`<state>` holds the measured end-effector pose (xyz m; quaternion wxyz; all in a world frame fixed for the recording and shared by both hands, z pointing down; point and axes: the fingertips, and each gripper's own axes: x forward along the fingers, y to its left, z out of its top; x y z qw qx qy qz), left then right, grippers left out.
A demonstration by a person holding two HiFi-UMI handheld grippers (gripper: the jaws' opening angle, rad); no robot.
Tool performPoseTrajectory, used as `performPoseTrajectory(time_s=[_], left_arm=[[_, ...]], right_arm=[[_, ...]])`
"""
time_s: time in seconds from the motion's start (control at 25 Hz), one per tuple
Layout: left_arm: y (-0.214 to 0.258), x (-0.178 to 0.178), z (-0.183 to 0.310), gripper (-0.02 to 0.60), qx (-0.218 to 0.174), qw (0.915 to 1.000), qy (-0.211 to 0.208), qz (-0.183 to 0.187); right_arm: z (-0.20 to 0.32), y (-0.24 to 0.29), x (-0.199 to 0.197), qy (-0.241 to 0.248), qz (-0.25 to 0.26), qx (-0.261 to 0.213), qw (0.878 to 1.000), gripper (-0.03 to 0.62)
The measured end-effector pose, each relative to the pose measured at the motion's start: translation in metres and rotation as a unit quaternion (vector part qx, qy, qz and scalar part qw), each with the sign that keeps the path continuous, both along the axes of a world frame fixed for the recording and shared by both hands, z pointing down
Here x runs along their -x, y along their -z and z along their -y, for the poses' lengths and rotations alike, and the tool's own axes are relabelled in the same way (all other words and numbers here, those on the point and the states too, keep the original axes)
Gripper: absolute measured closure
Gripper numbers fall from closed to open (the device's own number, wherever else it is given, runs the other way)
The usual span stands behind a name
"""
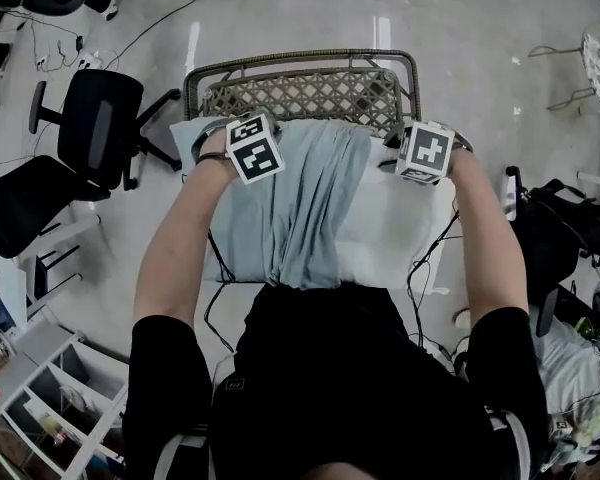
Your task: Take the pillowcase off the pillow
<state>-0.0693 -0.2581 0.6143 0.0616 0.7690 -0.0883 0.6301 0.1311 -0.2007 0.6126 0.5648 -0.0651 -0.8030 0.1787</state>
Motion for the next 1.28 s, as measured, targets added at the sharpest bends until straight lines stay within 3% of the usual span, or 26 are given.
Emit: performPoseTrajectory(time_s=[0.08, 0.24, 0.4, 0.76, 0.92, 1.0, 1.08, 1.2, 1.28], left_arm=[[0.011, 0.02, -0.001, 0.575, -0.018, 0.9997, -0.004, 0.016], [0.036, 0.044, -0.012, 0.575, -0.034, 0.9994, 0.007, 0.004], [0.05, 0.068, -0.021, 0.576, -0.064, 0.9977, -0.006, 0.021], [0.08, 0.121, -0.048, 0.575, -0.092, 0.9945, 0.05, 0.011], [0.109, 0.086, -0.052, 0.555, -0.115, 0.993, 0.022, -0.011], [0.124, 0.049, -0.059, 0.452, -0.117, 0.9919, -0.016, -0.047], [0.133, 0.01, -0.07, 0.412, -0.11, 0.989, -0.053, -0.084], [0.13, -0.035, -0.075, 0.407, -0.103, 0.9843, -0.084, -0.117], [0.119, -0.051, -0.076, 0.407, -0.093, 0.9842, -0.096, -0.115]], right_arm=[[-0.001, 0.012, -0.006, -0.012, 0.005, -0.005, 1.0, 0.459], [-0.005, 0.032, -0.011, -0.025, 0.008, -0.02, 0.999, 0.469], [-0.013, 0.046, -0.013, -0.028, 0.002, -0.034, 0.999, 0.489], [-0.047, 0.086, -0.008, -0.044, 0.02, -0.065, 0.997, 0.505], [-0.062, 0.107, 0.01, -0.004, -0.003, -0.093, 0.996, 0.505], [-0.066, 0.114, 0.016, 0.0, -0.005, -0.097, 0.995, 0.507], [-0.068, 0.119, 0.019, 0.001, -0.003, -0.102, 0.995, 0.508], [-0.069, 0.122, 0.021, 0.001, -0.004, -0.114, 0.994, 0.511], [-0.071, 0.123, 0.023, 0.002, -0.002, -0.118, 0.993, 0.513]])
